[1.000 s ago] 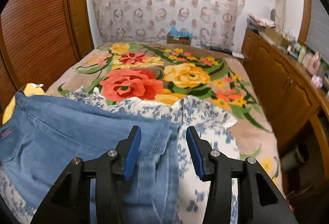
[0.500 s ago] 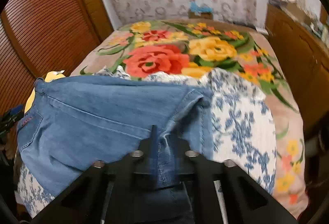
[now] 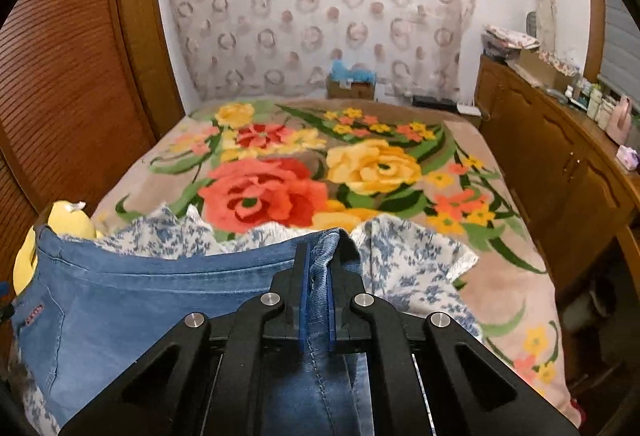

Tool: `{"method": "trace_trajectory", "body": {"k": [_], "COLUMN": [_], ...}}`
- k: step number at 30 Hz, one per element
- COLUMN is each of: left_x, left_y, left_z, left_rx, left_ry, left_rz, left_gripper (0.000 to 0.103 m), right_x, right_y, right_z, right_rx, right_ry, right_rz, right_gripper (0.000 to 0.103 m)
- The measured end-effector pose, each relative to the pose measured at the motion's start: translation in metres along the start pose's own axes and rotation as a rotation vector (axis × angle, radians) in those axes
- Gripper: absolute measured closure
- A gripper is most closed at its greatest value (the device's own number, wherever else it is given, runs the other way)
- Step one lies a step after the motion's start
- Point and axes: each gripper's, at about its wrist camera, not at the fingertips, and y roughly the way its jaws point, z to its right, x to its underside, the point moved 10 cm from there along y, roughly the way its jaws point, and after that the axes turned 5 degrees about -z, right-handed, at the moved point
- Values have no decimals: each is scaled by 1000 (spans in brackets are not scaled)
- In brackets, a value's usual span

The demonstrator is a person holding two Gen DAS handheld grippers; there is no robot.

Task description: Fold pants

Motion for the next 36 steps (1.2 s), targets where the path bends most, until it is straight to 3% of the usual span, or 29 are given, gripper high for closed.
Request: {"method": "trace_trajectory", "body": {"k": [4, 7, 16, 23, 27, 28, 29, 36], "left_x": [3, 3, 9, 21, 32, 34, 35, 43], "left_y": [-5, -8, -16, -18, -20, -20, -21, -23], "left_z": [3, 5, 31, 52, 59, 59, 60, 54], "left_rx": [-1, -6, 18, 56, 68, 69, 70, 61], "left_ry": [7, 15, 65, 86, 92, 91, 90, 78], "left_rz": [9, 24, 45, 27, 14, 13, 10, 1], "left_gripper": [26, 26, 26, 26, 26, 26, 26, 26], "right_x": [11, 6, 69, 95, 94, 93, 92, 81], "right_y": [-4, -19, -81, -85, -81, -81, -82, -137], "right_z": [-1, -6, -11, -11, -13, -14, -17, -34], "right_rx": [11, 5, -16, -18, -43, -50, -58, -124], "right_ry": [-2, 0, -12, 17, 57, 57, 47, 20], "right_rz": [-57, -70, -131, -205, -212, -206, -196, -68], "right_gripper": [72, 65, 64, 64, 64, 74, 94, 98]}}
